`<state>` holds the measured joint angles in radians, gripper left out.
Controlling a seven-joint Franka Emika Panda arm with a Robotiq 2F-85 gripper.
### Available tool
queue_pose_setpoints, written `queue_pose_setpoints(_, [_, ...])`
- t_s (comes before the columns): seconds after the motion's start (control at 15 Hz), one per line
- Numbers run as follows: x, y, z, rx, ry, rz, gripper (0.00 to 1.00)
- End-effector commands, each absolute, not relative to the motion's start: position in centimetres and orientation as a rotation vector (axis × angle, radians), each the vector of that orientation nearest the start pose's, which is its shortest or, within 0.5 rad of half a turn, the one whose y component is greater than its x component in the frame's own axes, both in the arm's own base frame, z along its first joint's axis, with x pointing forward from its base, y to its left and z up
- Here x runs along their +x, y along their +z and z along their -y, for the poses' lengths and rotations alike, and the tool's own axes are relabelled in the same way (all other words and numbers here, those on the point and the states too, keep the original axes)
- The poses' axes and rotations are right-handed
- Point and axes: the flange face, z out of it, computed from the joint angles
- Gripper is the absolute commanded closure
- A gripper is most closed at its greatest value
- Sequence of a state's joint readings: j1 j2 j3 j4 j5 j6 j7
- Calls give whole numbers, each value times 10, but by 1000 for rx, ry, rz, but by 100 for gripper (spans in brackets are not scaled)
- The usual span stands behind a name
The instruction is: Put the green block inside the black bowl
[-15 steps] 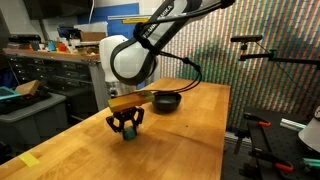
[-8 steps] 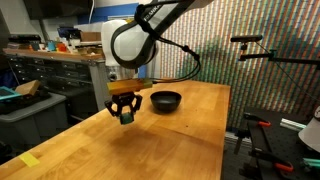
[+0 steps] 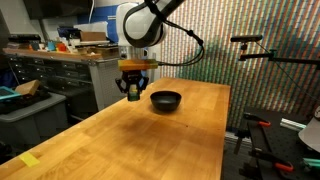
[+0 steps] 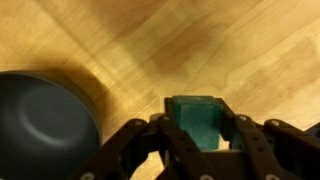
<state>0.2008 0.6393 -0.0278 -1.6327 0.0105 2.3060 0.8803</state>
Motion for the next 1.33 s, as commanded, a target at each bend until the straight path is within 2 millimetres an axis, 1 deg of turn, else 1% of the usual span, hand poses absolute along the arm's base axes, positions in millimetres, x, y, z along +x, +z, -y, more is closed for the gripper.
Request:
queue_pose_setpoints(0.0, [673,273,-89,-2874,-93,-1165,82])
queue_pose_setpoints(0.33, [672,292,-45,-2817,-175,-1269,82])
queue_pose_setpoints(0.6, [667,296,-11,-2775,-206,-1368,82])
queue_pose_setpoints(0.87, [660,288,16,-2749,-198,-1464,82])
queue_pose_setpoints(1.07, [654,274,27,-2748,-157,-1508,82])
queue_pose_setpoints(1.27, [646,257,33,-2755,-108,-1533,82])
